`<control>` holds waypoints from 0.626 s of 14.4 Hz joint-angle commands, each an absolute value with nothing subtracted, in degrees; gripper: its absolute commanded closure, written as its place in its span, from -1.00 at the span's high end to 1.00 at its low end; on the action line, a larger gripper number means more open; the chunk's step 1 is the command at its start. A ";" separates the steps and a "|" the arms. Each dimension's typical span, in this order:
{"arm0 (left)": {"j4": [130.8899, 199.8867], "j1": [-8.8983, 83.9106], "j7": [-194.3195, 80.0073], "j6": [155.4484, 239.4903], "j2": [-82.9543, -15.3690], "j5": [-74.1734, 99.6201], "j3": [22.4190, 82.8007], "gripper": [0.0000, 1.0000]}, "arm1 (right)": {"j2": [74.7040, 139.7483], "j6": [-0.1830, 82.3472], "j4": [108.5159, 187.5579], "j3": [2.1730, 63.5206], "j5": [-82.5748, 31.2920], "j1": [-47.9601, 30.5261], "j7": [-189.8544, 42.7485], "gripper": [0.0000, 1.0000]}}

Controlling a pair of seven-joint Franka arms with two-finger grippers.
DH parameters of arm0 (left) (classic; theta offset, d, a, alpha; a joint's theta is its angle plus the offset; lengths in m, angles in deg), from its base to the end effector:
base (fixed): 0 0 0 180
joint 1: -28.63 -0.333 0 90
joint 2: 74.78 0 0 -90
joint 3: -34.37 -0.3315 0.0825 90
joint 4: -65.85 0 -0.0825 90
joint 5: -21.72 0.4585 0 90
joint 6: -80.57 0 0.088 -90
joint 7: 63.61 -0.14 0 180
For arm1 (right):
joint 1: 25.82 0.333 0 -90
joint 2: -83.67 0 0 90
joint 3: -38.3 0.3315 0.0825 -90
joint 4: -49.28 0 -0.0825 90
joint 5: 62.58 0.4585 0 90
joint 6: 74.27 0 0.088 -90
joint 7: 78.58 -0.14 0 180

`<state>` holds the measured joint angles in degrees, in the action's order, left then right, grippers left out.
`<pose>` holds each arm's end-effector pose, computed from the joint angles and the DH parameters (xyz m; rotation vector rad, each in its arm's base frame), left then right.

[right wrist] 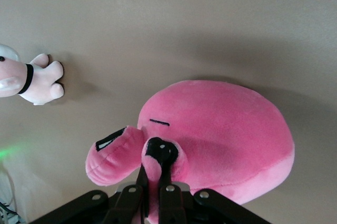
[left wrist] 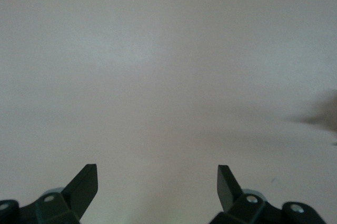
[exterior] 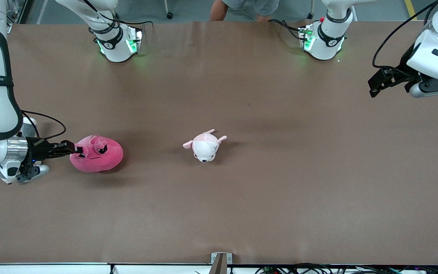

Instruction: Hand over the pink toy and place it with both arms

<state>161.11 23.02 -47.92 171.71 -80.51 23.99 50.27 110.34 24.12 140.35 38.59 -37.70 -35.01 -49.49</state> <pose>0.5899 -0.1086 0.6177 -3.0777 -0.1462 -0.0596 0.7084 -0.0577 0.3010 -2.6141 -0.2803 0.2403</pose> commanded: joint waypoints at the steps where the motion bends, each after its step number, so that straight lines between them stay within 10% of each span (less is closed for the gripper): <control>1: 162.18 23.97 -51.63 171.19 -82.16 22.60 49.23 1.00 | 110.57 23.46 139.98 39.44 -35.16 -36.01 -48.70 -0.96; 9: 162.09 24.76 -55.43 168.90 -83.22 22.59 46.51 1.00 | 112.50 23.46 139.98 39.53 -34.89 -36.45 -48.61 -0.96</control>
<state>161.17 24.25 -54.12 169.68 -81.39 23.56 48.41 111.61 24.09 140.36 38.63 -36.00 -35.12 -49.48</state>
